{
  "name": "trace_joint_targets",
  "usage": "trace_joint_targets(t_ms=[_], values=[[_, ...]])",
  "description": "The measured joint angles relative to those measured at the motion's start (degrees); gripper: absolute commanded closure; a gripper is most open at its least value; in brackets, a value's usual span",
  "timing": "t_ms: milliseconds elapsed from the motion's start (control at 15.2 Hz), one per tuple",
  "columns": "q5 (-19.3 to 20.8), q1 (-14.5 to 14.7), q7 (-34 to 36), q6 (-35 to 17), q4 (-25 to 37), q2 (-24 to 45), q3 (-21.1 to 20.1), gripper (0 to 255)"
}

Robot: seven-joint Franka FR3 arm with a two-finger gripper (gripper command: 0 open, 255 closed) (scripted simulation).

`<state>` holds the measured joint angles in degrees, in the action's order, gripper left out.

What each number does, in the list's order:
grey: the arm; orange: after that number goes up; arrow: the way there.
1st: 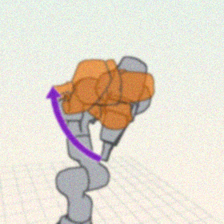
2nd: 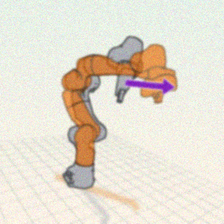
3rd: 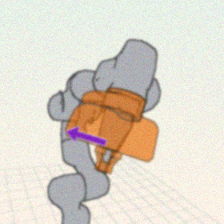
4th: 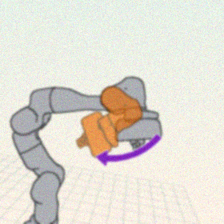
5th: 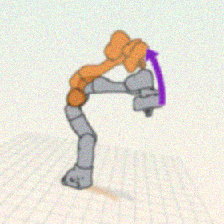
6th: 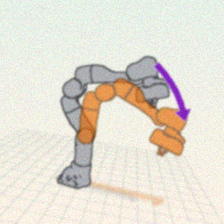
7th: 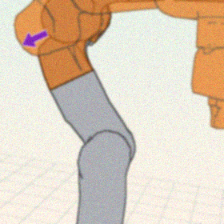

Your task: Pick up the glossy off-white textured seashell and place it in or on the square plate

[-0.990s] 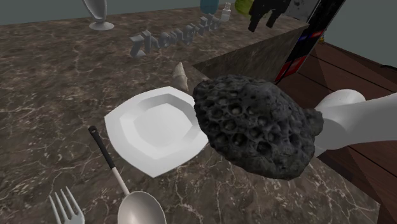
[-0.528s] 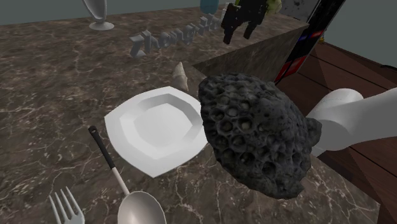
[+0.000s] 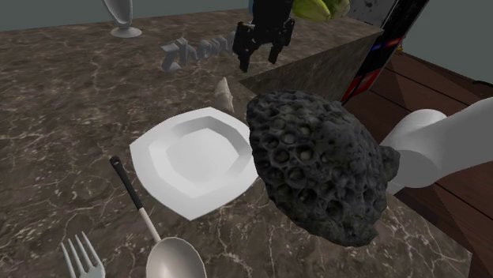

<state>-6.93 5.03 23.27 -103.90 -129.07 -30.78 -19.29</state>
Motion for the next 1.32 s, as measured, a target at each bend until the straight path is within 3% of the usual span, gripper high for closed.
trace_joint_targets(t_ms=[528,990,1320], values=[[0.16,1.07,8.62,-4.77,5.26,10.62,-8.03,0],[0.45,1.05,9.26,-9.83,1.82,12.37,-8.98,0],[0.47,1.08,9.41,-10.46,1.39,12.54,-9.13,0]])
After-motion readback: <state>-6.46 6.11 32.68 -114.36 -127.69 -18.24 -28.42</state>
